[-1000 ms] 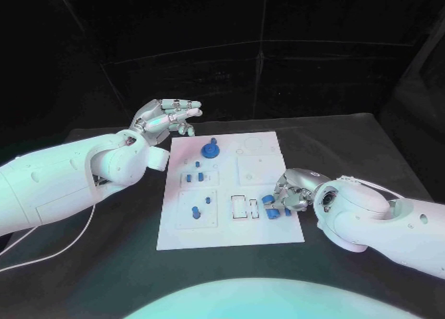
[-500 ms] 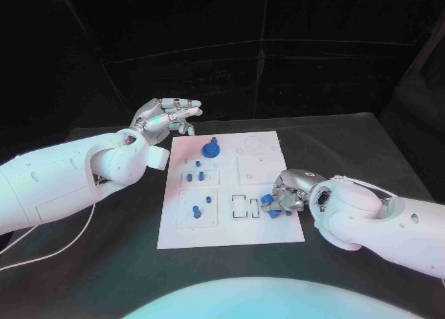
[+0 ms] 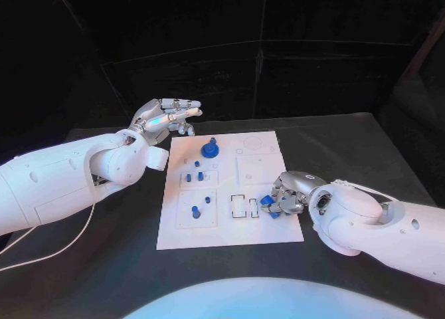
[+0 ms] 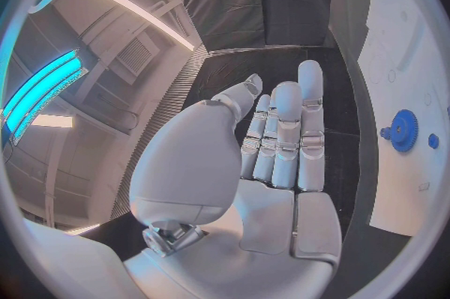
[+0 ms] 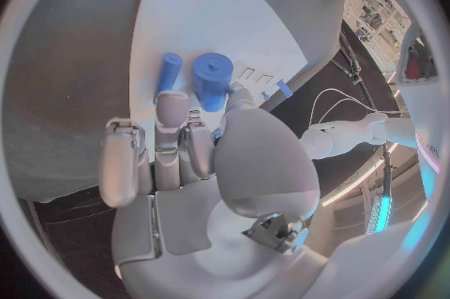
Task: Assemble the parts on the task board
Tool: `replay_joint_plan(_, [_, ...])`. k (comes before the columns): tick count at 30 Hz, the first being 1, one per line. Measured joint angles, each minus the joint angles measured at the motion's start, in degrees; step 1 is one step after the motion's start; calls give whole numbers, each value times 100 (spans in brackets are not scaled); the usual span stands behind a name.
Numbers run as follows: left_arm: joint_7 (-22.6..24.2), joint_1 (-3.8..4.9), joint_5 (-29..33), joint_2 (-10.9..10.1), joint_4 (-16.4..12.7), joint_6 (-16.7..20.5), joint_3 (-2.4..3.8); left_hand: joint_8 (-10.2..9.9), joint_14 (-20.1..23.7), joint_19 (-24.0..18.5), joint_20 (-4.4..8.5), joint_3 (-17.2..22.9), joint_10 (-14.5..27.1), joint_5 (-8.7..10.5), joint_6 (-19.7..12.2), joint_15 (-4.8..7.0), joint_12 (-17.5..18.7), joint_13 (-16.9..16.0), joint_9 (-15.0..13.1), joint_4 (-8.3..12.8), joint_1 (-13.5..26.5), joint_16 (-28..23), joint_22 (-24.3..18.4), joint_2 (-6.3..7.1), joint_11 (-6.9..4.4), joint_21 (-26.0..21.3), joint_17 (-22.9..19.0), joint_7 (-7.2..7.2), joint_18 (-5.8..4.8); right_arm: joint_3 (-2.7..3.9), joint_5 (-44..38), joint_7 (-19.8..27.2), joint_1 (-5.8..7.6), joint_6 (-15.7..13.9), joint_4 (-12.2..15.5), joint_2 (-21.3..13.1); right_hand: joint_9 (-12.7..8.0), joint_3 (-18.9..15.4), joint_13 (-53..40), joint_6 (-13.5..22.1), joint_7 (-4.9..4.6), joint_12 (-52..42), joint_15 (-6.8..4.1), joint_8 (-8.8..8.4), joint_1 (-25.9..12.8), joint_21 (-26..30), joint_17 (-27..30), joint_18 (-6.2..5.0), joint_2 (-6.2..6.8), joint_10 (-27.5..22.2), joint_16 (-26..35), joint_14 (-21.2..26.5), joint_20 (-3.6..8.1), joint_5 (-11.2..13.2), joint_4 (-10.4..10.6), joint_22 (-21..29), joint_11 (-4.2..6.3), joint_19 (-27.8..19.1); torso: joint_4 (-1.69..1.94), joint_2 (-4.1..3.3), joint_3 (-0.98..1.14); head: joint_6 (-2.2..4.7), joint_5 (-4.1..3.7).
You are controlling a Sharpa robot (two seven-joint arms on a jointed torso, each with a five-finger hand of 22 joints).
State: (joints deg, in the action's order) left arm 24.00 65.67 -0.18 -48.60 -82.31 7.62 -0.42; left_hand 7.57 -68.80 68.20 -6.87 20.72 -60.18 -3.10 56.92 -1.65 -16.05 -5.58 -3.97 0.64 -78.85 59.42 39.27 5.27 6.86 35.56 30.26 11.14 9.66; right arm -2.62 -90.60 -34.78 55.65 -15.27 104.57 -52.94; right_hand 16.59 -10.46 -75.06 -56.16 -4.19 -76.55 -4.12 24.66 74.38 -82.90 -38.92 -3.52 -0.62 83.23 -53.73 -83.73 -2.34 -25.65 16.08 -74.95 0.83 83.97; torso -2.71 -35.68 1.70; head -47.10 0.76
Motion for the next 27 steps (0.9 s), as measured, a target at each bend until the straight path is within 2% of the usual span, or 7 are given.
replay_joint_plan(8, [-4, 0, 0, 0, -4, -10, 0, 0, 2, 0, 0, 0, 0, 0, 0, 2, 0, -4, 0, 0, 0, 0, 1, 0, 0, 0, -1, 0, 0, 5, 182, 11, 1, -762, 295, -81, 0, -73, -2, 0, 0, -27, 0, 104, 0, -2, -5, 0, 0, 22, 0, 0, 42, -8, 41, 1, 21, -1, 21, 1, -5, 50, -33])
replay_joint_plan(13, [-10, 0, 0, -1, -10, -17, 0, 0, 21, 0, 0, 0, 0, 0, 0, 21, 0, -5, 0, 0, 0, 0, -4, 0, 0, 0, -6, 0, 0, 6, 329, 33, 2, -1048, 344, -27, 1, -113, -4, 0, 0, -28, -41, 110, 0, -2, -5, 0, 0, 22, 0, 0, 42, -8, 51, 1, 22, -1, 29, 1, -9, 68, -23])
replay_joint_plan(22, [-19, 0, 0, 1, -25, -30, 0, 0, 21, 0, 0, 0, 0, 0, 0, 21, 1, -4, 0, 0, 0, 0, -4, 0, 0, 0, -5, 0, 0, 6, 574, 31, 2, -1046, 174, 378, 12, -199, -5, 0, 0, 21, -40, 153, -135, -2, -8, -1, -71, 21, 21, -1, 42, -8, 58, 1, 21, -1, 30, -4, -14, 82, 5])
replay_joint_plan(24, [-21, 0, 0, 4, -28, -32, 0, 0, 21, 0, 0, 0, 0, 0, 0, 21, 1, -4, 0, 0, 0, 0, -3, 0, 0, 0, -5, 0, 0, 6, 616, 26, 2, -1002, 128, 473, 303, -209, 3, 0, 0, 34, -40, 154, -162, -2, -8, -1, -55, 21, 21, -1, 42, -8, 49, 2, 21, -1, 30, -7, -14, 82, 10])
replay_joint_plan(27, [-24, 0, 0, 5, -30, -35, 0, 0, 21, 0, 0, 0, 0, 0, 0, 21, 1, -4, 0, 0, 0, 0, -3, 0, 0, 0, -5, 0, 0, 6, 661, 21, 2, -937, 55, 563, 421, -238, 7, 0, 0, 35, -40, 176, -186, -2, -8, -1, -76, 21, 21, -1, 42, -8, 50, 2, 21, -1, 29, -9, -14, 77, 25])
